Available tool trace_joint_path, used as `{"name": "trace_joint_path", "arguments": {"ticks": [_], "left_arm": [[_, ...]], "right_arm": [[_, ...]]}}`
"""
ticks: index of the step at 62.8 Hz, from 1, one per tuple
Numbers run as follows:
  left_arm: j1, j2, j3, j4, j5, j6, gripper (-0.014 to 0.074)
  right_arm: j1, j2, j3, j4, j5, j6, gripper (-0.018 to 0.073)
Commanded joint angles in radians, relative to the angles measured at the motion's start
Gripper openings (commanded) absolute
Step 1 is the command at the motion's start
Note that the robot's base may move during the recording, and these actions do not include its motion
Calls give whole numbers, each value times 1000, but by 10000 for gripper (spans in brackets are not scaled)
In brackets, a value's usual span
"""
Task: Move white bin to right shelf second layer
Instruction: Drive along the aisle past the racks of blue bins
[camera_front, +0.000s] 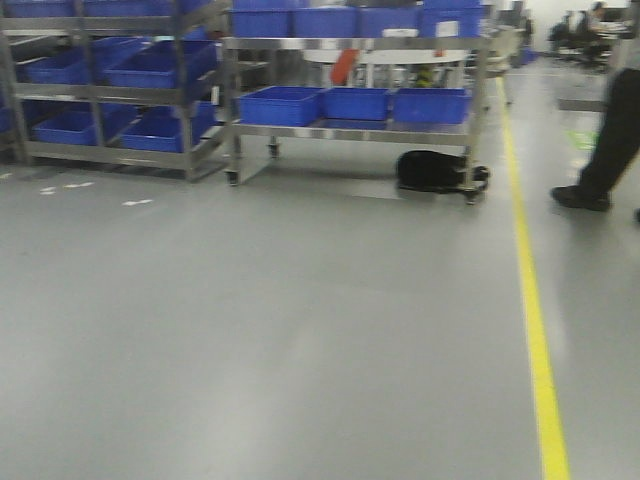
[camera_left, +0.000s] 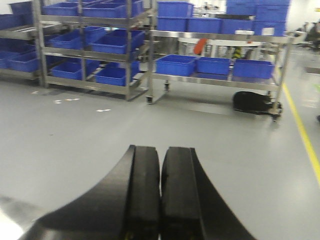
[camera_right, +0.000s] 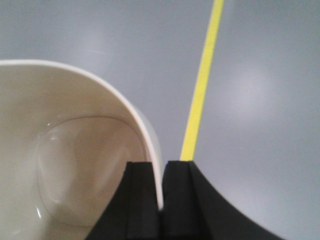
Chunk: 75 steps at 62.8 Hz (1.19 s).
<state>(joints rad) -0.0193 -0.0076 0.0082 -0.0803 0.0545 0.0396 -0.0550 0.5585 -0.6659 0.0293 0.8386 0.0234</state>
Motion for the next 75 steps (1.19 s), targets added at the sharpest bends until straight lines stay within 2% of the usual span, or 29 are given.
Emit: {"name": "trace_joint_path", "arguments": {"ticks": [1,75], "left_arm": [[-6,-15,27,-5,-81,-5,85],[-6,-15,27,-5,-81,-5,85]], "right_arm": [[-7,0,-30,5,-80,-4,49],[-7,-1,-30,5,-74,-4,49]]}}
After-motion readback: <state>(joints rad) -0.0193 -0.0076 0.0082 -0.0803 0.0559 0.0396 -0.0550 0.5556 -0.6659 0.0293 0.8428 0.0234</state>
